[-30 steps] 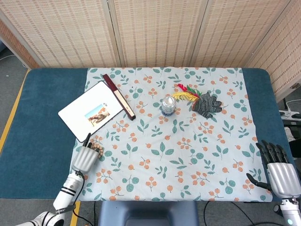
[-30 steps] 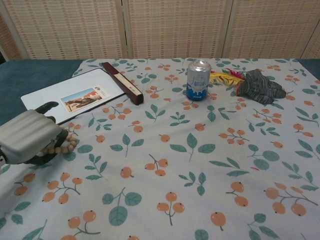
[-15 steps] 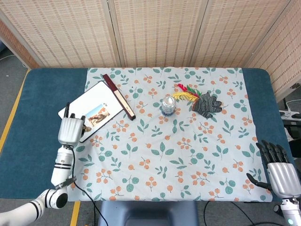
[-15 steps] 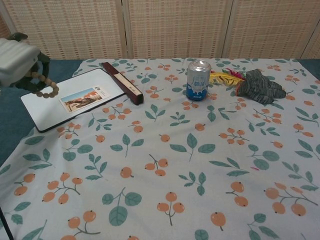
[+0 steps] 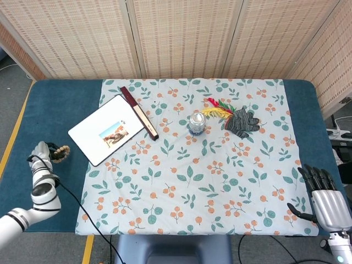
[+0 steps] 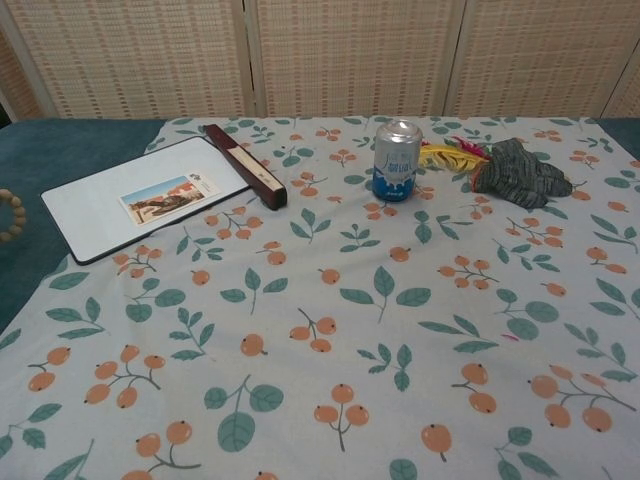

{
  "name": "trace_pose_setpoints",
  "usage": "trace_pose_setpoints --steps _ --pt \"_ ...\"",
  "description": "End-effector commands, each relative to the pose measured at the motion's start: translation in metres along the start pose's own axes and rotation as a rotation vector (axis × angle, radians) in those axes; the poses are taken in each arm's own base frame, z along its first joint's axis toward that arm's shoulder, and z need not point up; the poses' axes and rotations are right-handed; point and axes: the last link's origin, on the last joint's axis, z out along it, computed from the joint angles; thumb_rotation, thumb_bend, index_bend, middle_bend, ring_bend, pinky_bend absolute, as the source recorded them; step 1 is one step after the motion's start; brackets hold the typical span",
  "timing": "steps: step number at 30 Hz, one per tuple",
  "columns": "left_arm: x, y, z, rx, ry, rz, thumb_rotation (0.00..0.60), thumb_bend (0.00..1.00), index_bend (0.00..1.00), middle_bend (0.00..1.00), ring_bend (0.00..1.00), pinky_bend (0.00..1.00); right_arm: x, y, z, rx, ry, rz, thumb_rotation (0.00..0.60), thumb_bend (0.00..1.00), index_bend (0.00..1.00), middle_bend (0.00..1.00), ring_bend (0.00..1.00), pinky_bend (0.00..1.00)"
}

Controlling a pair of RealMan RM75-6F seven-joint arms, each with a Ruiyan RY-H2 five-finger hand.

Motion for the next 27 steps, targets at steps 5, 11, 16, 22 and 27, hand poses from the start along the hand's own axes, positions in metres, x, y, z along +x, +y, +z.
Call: trace_pose_setpoints --steps 5,11,16,22,27 --pt "0.039 0.076 -0.091 -0.471 -0.796 -1.098 0.472 0.82 0.26 0.34 0.14 0.02 -0.004 -0.003 0.001 0.008 -0.018 -0.004 0.395 0.17 0.00 0.00 0.00 0.00" --pt "0.043 0.064 -0.086 -0.599 -0.906 -1.118 0.462 0.76 0.32 0.45 0.20 0.00 -0.004 -0.003 0.001 0.009 -0.017 0.001 0.396 0.17 0.00 0.00 0.00 0.00" --pt "0.042 0.045 -0.073 -0.605 -0.934 -1.218 0.400 0.75 0.37 0.53 0.25 0.00 -0.005 -0.002 0.002 0.012 -0.021 0.001 0.394 0.17 0.00 0.00 0.00 0.00" --pt "0.036 0.027 -0.063 -0.615 -0.952 -1.232 0.351 0.65 0.37 0.54 0.25 0.00 -0.007 -0.004 0.002 0.021 -0.036 0.004 0.393 0.17 0.00 0.00 0.00 0.00" --pt "0.021 0.018 -0.058 -0.598 -0.857 -0.997 0.193 0.45 0.44 0.58 0.26 0.00 -0.009 -0.006 0.002 0.022 -0.043 -0.001 0.396 0.17 0.00 0.00 0.00 0.00"
